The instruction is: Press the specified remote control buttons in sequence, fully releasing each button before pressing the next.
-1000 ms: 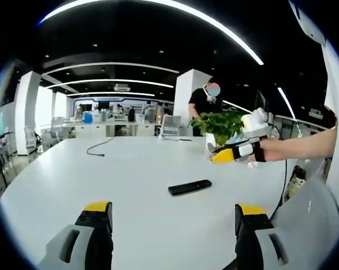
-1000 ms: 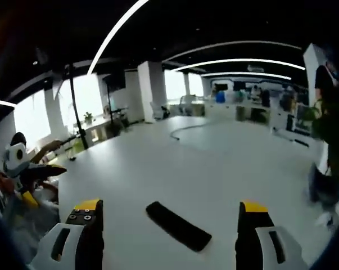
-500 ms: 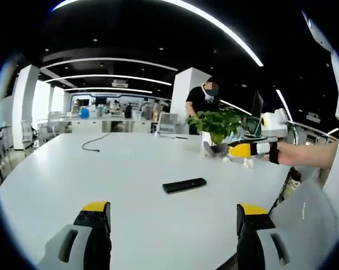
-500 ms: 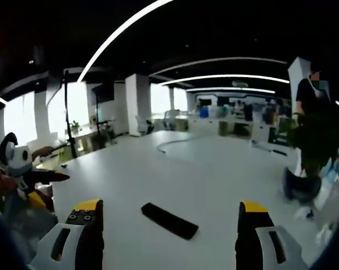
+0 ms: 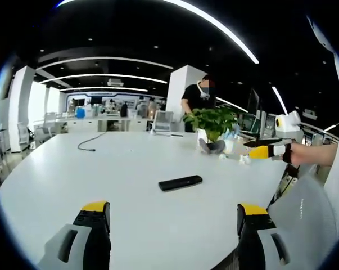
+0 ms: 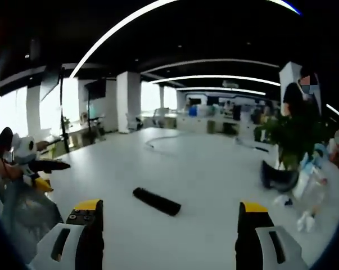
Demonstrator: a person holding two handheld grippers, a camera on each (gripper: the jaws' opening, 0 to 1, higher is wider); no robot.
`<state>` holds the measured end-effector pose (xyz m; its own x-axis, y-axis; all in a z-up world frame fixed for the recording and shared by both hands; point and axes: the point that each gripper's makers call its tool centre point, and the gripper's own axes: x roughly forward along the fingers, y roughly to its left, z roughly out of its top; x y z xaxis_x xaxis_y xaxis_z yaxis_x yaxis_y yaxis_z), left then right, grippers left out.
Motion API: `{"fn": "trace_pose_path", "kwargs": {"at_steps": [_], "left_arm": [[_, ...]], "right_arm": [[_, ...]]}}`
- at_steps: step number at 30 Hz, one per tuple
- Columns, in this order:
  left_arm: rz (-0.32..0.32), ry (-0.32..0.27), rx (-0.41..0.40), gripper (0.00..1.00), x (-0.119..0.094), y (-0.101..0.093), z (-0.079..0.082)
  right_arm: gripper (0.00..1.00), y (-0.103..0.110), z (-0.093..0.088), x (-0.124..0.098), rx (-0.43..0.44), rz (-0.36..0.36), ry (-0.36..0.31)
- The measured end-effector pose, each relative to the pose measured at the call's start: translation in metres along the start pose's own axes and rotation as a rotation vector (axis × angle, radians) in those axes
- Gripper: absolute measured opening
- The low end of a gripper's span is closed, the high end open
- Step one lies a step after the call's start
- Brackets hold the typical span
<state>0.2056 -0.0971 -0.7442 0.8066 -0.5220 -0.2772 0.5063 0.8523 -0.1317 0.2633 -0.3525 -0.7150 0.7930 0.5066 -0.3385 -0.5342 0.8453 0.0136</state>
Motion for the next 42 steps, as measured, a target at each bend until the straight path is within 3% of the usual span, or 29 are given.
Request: {"fn": "trace_pose_path", "kwargs": {"at_steps": [8,25,31,36,42], "left_arm": [[0.011,-0.003,0.004,0.97,0.001,0.003,0.001],[0.047,-0.033,-0.008,0.99,0.001,0.013,0.003],[0.074,-0.090,0.034,0.96,-0.003,0.016,0.012],[0.079,-0.046,0.055,0.86,-0.005,0.016,0.005],[0.093,-0.053,0.033,0.85,-0.007,0.017,0.008]], "right_arm": [[0.99,0.000,-0.015,-0.015,0.015,-0.020,0.000],[0.99,0.014,-0.029,-0.009,-0.041,-0.021,0.024],[0.99,0.008,-0.043,-0.007,-0.044,-0.024,0.064],[0.99,0.008,-0.046,-0.007,-0.022,-0.021,0.068],[0.97,0.008,-0.046,-0.009,-0.005,-0.023,0.063]]}}
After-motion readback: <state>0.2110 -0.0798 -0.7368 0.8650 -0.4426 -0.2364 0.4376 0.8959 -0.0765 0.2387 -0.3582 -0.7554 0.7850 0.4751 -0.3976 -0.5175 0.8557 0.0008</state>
